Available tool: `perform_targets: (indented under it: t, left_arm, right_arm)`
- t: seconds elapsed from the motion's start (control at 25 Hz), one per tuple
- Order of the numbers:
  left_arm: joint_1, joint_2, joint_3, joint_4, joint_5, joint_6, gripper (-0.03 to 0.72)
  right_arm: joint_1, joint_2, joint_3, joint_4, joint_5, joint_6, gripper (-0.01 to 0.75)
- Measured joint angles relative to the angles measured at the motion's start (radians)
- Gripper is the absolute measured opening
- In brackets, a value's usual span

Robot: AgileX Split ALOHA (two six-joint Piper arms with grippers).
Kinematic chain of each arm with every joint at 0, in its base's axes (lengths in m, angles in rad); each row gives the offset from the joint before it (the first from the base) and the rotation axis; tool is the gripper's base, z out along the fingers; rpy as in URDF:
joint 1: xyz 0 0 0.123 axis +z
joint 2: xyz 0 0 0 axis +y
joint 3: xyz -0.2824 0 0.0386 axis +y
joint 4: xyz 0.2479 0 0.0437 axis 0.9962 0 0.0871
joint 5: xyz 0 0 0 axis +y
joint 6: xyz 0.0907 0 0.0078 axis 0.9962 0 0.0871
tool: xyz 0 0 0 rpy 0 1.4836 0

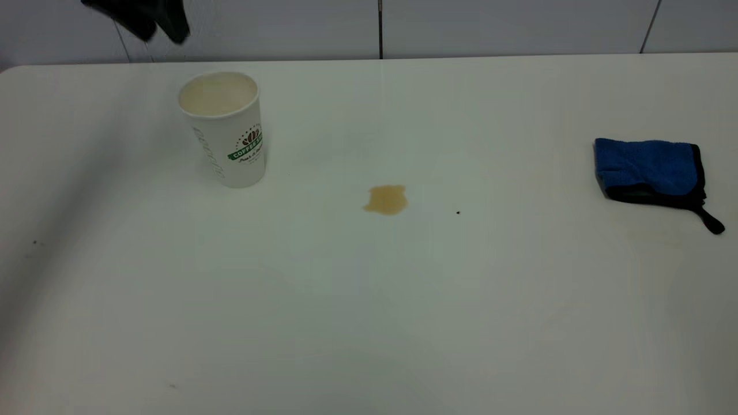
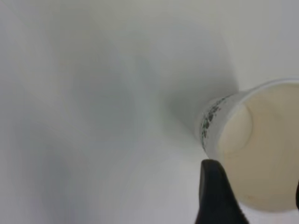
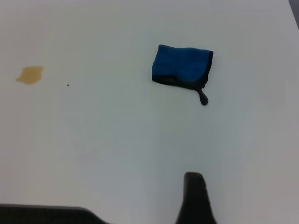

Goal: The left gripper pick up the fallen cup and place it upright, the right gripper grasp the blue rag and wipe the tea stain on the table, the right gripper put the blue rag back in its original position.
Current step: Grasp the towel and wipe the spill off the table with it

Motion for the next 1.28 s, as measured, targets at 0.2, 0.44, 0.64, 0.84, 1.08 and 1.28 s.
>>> perform_targets:
  t: [0.2, 0.44, 0.64, 0.84, 1.08, 1.28]
  left_arm:
    - [0.000, -0.201, 0.000, 0.031, 0.172, -0.011, 0.447]
    - [0.000, -0.408, 0.002, 0.096, 0.435, -0.037, 0.447]
    - [0.000, -0.613, 0.133, 0.129, 0.435, -0.224, 0.447]
    - [0.000, -0.955, 0.474, 0.140, 0.435, -0.234, 0.447]
    - [0.000, -1.392, 0.842, 0.140, 0.430, -0.166, 0.447]
    - [0.022, -1.703, 1.041, 0.085, 0.429, -0.164, 0.447]
  right_arm:
    - [0.000, 0.000, 0.000, 0.000, 0.000, 0.000, 0.590]
    - [0.000, 0.000, 0.000, 0.000, 0.000, 0.000, 0.590]
    - [0.000, 0.000, 0.000, 0.000, 0.000, 0.000, 0.590]
    - [0.000, 0.000, 0.000, 0.000, 0.000, 0.000, 0.590]
    - [0.000, 0.000, 0.000, 0.000, 0.000, 0.000, 0.590]
    - [0.000, 0.000, 0.000, 0.000, 0.000, 0.000, 0.590]
